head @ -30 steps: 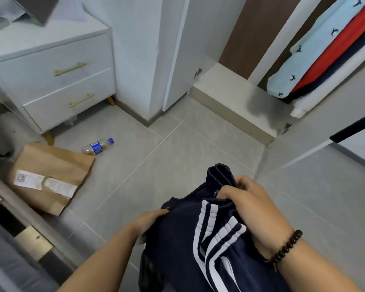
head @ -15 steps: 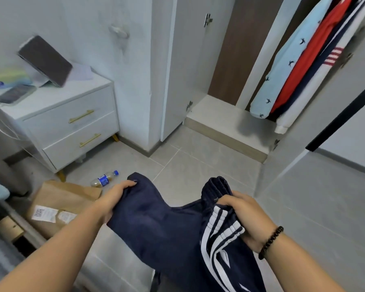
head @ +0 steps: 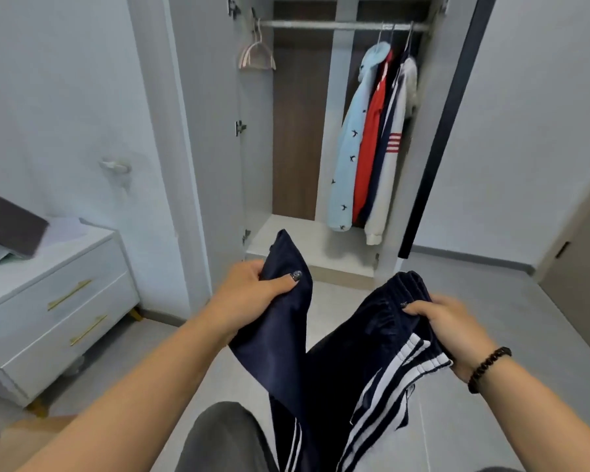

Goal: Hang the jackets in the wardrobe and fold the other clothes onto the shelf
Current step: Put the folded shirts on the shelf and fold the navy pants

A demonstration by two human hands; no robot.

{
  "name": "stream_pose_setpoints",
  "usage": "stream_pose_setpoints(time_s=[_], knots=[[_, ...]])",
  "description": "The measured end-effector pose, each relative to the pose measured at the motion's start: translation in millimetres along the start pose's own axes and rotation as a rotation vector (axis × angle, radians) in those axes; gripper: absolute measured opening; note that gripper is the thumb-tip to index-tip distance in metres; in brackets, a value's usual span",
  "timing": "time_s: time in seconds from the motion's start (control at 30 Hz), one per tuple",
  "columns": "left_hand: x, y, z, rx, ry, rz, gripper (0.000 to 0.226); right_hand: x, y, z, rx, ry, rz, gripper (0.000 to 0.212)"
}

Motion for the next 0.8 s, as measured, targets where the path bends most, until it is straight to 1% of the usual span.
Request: stream_pose_setpoints(time_s=[0.1, 0.17, 0.2, 0.27, 0.4, 0.5, 0.67, 0.8], knots=[[25.5, 11.6, 32.0, 0.133, -0.201, 0.09, 0.032, -6.3, 7.1, -29.9, 0.064, 0.049, -0.057, 0.017], [29.6, 18.0, 54.2, 0.154, -0.264, 0.1, 0.035, -4.9, 15.2, -44.3, 0.095, 0.078, -0.089, 0.016], [26.4, 20.0, 65.5, 0.136, -0.26, 0.082, 0.035, -2.6, 19.9, -49.2, 0.103, 0.092, -0.1, 0.014], [13.1, 23.0, 87.3, 0.051, -0.153, -0.006, 0.032, 5.1, 29.7, -54.8, 0.111, 0.113, -0.123, 0.01], [-21.8, 29.8, 132.7, -0.197, 0.14, -0.269, 0.017, 26.2, 46.1, -53.1, 0.079, 0.156, -0.142, 0.015], [-43.7, 38.8, 160.9, -0.295, 0.25, -0.389, 0.015, 44.6, 56.2, -50.3, 0.071, 0.152, -0.125, 0.017], [-64.4, 56.7, 185.7, -0.379, 0.316, -0.413, 0.013, 69.3, 71.9, -45.4, 0.07, 0.13, -0.106, 0.017], [-67.8, 62.1, 185.2, -0.373, 0.291, -0.372, 0.009, 75.1, 78.6, -36.1, 0.037, 0.106, -0.099, 0.02]])
Point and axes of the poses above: each hand's wrist, its own y-axis away from the middle knuckle, its own z-axis out of the palm, x = y × z, the point moved 6 cm from there along -y, towards the middle knuckle, and after that the axes turned 13 degrees about -z, right-handed, at the moved point
